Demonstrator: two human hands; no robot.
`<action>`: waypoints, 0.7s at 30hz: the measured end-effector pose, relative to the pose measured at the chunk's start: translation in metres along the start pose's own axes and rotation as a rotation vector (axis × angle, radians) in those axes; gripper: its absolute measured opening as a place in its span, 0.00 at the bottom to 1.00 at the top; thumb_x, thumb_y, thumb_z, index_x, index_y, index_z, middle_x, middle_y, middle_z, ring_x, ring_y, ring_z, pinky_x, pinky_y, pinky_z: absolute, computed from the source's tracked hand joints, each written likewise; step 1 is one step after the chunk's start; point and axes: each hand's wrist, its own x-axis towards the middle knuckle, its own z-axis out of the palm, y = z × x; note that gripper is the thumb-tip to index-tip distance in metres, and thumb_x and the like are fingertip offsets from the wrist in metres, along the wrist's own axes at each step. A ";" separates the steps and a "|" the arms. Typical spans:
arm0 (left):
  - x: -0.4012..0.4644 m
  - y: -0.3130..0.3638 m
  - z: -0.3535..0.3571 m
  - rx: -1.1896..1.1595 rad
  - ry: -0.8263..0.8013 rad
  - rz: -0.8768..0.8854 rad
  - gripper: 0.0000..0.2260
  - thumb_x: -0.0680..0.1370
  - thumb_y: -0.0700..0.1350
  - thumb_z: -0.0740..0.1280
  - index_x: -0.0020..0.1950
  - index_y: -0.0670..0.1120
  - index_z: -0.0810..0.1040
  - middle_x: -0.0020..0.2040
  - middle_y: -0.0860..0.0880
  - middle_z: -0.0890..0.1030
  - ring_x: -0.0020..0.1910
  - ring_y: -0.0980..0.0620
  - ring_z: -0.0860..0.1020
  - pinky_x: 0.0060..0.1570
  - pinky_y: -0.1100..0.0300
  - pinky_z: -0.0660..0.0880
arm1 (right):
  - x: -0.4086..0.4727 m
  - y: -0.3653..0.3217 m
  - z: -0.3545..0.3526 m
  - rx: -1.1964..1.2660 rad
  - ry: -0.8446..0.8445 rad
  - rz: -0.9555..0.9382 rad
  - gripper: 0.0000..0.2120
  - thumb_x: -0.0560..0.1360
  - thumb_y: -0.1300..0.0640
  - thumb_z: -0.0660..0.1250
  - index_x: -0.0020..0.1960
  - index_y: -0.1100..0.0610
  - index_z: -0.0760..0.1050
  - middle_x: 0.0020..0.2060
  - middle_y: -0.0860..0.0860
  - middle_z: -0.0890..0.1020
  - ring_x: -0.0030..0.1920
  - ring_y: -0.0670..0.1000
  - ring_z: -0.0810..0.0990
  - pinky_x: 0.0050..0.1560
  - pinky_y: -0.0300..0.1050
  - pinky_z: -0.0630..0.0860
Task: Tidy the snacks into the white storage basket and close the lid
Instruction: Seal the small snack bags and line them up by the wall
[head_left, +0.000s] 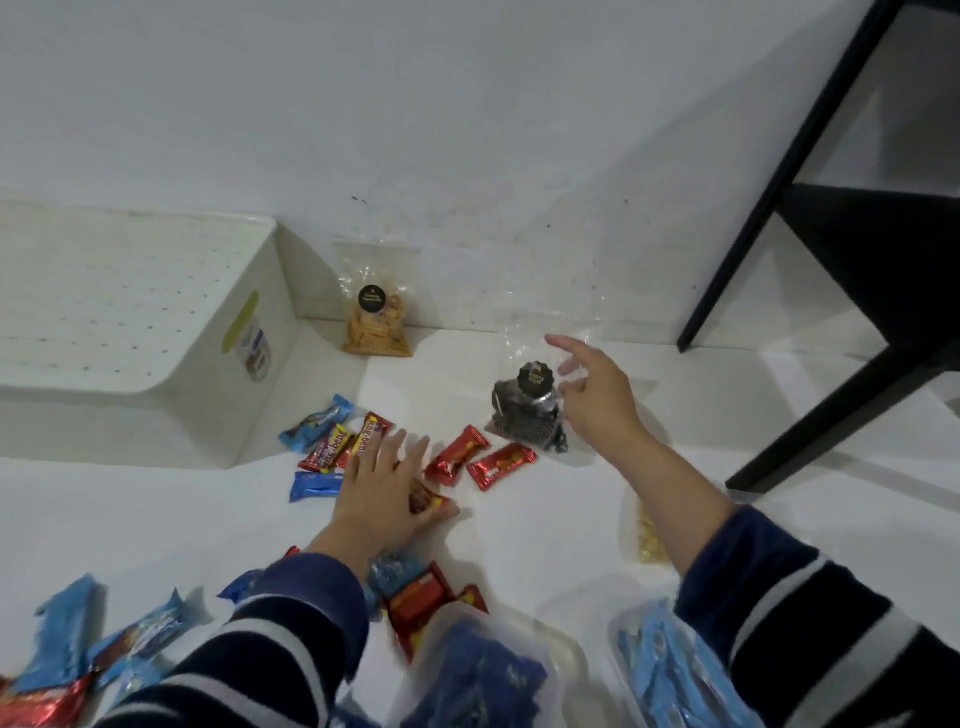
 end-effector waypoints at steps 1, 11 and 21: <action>0.003 -0.004 0.001 0.054 -0.055 -0.002 0.46 0.67 0.77 0.51 0.77 0.57 0.40 0.79 0.49 0.40 0.76 0.44 0.36 0.74 0.41 0.41 | 0.012 -0.007 0.008 0.013 -0.005 -0.015 0.34 0.72 0.77 0.56 0.65 0.44 0.73 0.51 0.51 0.73 0.44 0.50 0.74 0.36 0.34 0.69; 0.009 -0.012 0.013 0.132 -0.126 0.028 0.47 0.64 0.80 0.45 0.74 0.60 0.31 0.74 0.49 0.28 0.69 0.41 0.23 0.70 0.37 0.32 | 0.122 -0.041 0.108 0.069 -0.036 -0.028 0.33 0.72 0.77 0.52 0.63 0.47 0.75 0.46 0.50 0.74 0.49 0.52 0.75 0.51 0.44 0.77; 0.009 -0.010 0.012 0.132 -0.159 0.012 0.47 0.64 0.80 0.47 0.74 0.60 0.32 0.76 0.49 0.30 0.71 0.39 0.25 0.70 0.34 0.34 | 0.129 -0.052 0.114 -0.006 -0.074 0.016 0.33 0.74 0.77 0.56 0.71 0.49 0.68 0.71 0.55 0.67 0.69 0.55 0.69 0.54 0.37 0.69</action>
